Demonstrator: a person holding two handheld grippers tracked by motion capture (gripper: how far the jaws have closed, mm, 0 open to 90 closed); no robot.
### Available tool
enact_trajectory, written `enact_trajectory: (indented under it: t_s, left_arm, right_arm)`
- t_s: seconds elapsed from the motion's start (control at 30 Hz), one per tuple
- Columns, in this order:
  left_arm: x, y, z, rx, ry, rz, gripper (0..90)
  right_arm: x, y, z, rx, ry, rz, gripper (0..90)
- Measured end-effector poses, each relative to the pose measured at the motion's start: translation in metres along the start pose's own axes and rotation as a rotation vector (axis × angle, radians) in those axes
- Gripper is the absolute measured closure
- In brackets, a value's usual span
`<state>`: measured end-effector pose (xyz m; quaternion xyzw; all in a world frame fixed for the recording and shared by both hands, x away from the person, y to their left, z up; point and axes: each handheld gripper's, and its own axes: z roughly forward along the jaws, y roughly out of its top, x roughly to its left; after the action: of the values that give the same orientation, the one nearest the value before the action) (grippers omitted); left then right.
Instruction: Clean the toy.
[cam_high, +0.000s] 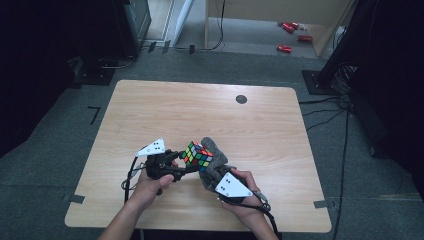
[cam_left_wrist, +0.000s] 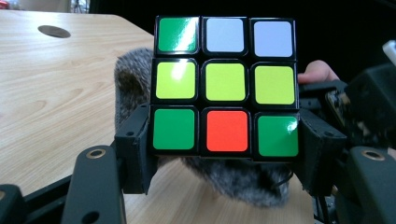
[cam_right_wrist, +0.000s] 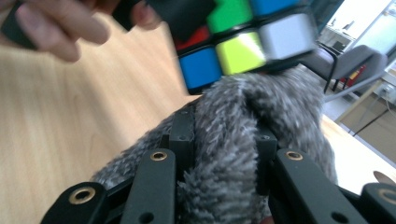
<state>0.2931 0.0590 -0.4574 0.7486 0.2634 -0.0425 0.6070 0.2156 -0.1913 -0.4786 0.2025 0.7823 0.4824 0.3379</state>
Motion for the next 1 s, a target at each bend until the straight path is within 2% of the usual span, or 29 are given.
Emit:
enact_trajectory:
  t_s: [0.03,0.13,0.2,0.27,0.3,0.33,0.37,0.43,0.5,0.53,0.6,0.67,0.73,0.83,0.9,1.0]
  left_arm:
    - [-0.001,0.000,0.000,0.005,0.005,0.002,35.4]
    - [-0.002,-0.001,0.003,0.017,0.005,0.011,35.4]
    - [-0.004,-0.001,0.004,0.014,0.006,0.010,35.4]
    - [-0.003,0.000,0.003,0.005,0.013,0.005,35.3]
    - [-0.002,0.000,0.002,0.005,0.014,0.004,35.3]
    - [-0.002,0.000,0.002,0.005,0.014,0.004,35.4]
    - [-0.002,0.000,0.002,0.006,0.015,-0.001,35.4]
    - [-0.002,0.000,0.002,0.009,0.011,0.000,35.4]
    - [-0.002,0.000,0.003,0.014,0.008,-0.001,35.4]
    - [-0.004,-0.001,0.005,0.029,0.010,0.014,35.4]
    - [-0.006,-0.001,0.006,0.025,0.020,0.019,35.4]
    - [-0.007,-0.001,0.005,0.012,0.027,0.016,35.4]
    - [-0.006,0.001,0.004,-0.001,0.027,0.005,35.4]
    - [-0.003,0.001,0.001,-0.007,0.018,-0.017,35.4]
    - [-0.003,0.001,0.000,-0.009,0.018,-0.018,35.4]
    - [-0.004,0.000,0.002,0.014,0.017,-0.004,35.4]
  right_arm:
    - [-0.005,0.001,-0.003,-0.014,-0.020,0.033,70.9]
    - [-0.012,0.001,-0.007,-0.037,-0.053,0.083,70.9]
    - [-0.009,-0.001,-0.005,-0.032,-0.052,0.075,70.2]
    - [-0.002,-0.002,0.000,-0.014,-0.026,0.062,69.6]
    - [0.004,-0.002,0.003,0.001,-0.005,0.041,69.1]
    - [0.004,-0.002,0.003,0.001,-0.005,0.041,69.1]
    - [0.007,-0.002,0.005,0.010,0.001,0.015,69.0]
    - [0.003,-0.001,0.003,0.000,-0.005,0.038,69.3]
    - [-0.006,0.000,-0.002,-0.028,-0.035,0.083,69.7]
    - [-0.011,0.000,-0.004,-0.038,-0.056,0.105,69.8]
    - [-0.014,0.000,-0.005,-0.041,-0.069,0.113,69.9]
    - [-0.010,-0.001,-0.004,-0.033,-0.064,0.099,69.8]
    - [-0.003,-0.001,0.000,-0.016,-0.037,0.073,69.3]
    - [0.006,0.001,0.003,-0.001,-0.015,0.007,69.0]
    - [0.002,0.002,0.001,-0.009,-0.016,0.008,69.4]
    - [-0.006,0.003,-0.004,-0.030,-0.048,0.050,69.7]
